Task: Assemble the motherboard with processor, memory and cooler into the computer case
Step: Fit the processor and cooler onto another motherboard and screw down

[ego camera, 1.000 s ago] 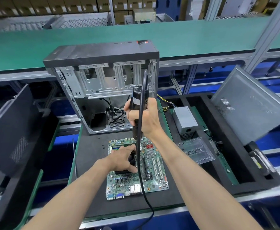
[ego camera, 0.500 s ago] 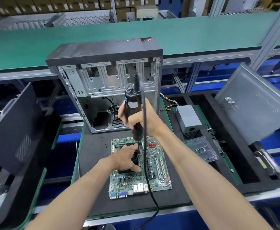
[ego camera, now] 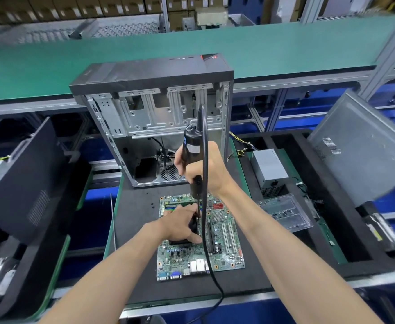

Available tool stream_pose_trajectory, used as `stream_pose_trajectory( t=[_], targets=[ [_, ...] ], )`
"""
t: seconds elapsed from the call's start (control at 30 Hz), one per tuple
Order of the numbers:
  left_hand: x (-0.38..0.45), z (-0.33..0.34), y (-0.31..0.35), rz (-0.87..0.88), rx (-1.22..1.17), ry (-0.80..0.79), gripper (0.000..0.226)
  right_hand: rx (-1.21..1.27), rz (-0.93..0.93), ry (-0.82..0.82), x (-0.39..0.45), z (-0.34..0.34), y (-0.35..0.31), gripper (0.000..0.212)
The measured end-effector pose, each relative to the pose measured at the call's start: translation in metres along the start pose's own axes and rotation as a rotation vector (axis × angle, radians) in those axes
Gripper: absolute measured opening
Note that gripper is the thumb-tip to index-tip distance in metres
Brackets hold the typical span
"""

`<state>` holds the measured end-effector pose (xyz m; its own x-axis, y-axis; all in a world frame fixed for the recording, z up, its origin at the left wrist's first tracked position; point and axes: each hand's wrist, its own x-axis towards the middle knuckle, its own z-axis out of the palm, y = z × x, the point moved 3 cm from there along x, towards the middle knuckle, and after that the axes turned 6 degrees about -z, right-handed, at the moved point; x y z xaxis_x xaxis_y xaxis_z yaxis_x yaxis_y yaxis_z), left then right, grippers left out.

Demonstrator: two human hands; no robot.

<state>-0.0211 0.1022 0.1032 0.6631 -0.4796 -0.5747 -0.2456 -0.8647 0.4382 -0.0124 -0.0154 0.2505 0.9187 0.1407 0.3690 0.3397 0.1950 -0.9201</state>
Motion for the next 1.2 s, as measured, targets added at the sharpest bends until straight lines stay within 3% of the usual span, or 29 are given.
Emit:
stream_pose_trajectory(
  t=[0.33, 0.43, 1.0, 1.1, 1.2],
  targets=[
    [0.000, 0.000, 0.002, 0.024, 0.037, -0.004, 0.056, -0.055, 0.029, -0.041, 0.002, 0.008, 0.001, 0.023],
    [-0.001, -0.002, 0.003, 0.034, 0.036, 0.016, 0.061, -0.057, 0.037, -0.022, 0.002, 0.005, 0.004, 0.034],
    [-0.006, -0.004, 0.006, 0.028, 0.030, -0.031, 0.062, -0.038, 0.020, 0.017, 0.001, 0.001, 0.006, 0.029],
    [-0.009, -0.004, 0.004, 0.037, -0.025, 0.025, 0.074, -0.029, 0.023, 0.010, 0.001, 0.003, 0.005, 0.028],
    [-0.018, 0.004, -0.014, 0.061, -0.175, 0.251, 0.080, -0.013, 0.020, 0.013, 0.002, 0.004, 0.004, 0.025]
  ],
)
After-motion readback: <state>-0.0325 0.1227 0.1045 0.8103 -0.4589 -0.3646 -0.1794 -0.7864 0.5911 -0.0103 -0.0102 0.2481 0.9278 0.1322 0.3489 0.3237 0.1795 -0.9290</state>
